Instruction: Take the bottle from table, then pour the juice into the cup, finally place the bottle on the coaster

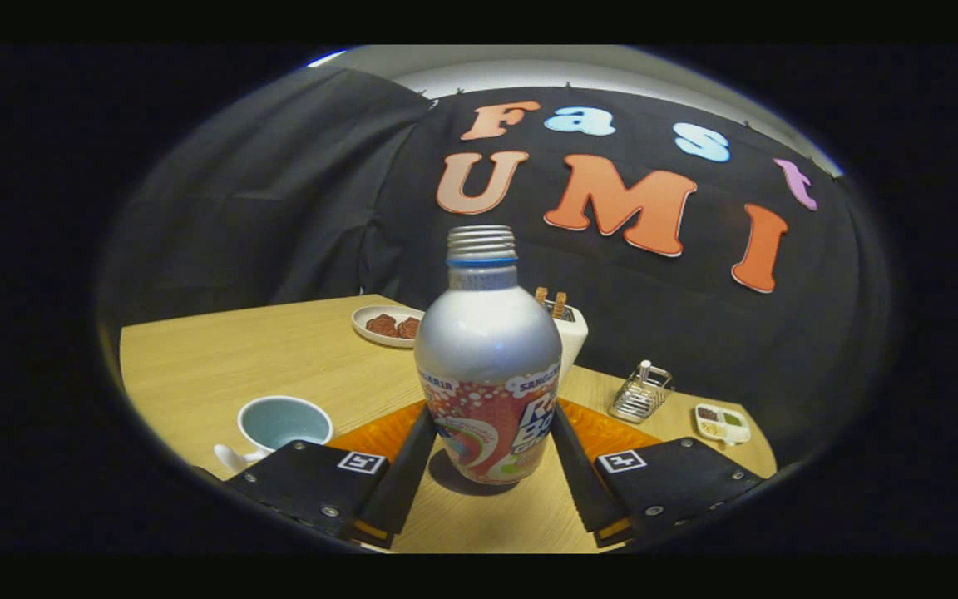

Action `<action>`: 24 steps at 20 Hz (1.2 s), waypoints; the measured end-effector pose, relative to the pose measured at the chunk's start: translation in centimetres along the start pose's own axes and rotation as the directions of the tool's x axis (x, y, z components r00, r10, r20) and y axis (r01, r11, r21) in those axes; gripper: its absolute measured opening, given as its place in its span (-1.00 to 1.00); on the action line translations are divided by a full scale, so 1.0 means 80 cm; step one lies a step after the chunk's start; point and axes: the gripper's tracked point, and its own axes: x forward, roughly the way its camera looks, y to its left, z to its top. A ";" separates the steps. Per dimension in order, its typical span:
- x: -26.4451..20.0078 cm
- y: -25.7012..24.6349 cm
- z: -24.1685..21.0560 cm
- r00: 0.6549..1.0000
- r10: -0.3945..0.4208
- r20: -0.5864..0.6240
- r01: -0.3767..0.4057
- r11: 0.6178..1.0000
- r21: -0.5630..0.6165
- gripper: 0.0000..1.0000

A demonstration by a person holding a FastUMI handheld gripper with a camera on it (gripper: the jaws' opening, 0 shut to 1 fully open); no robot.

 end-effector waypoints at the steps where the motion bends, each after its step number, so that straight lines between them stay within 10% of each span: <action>1: 0.001 -0.004 -0.005 1.000 0.001 -0.007 -0.001 0.999 0.033 0.56; 24: 0.059 0.006 -0.086 0.995 0.048 -0.083 -0.028 0.974 0.226 0.56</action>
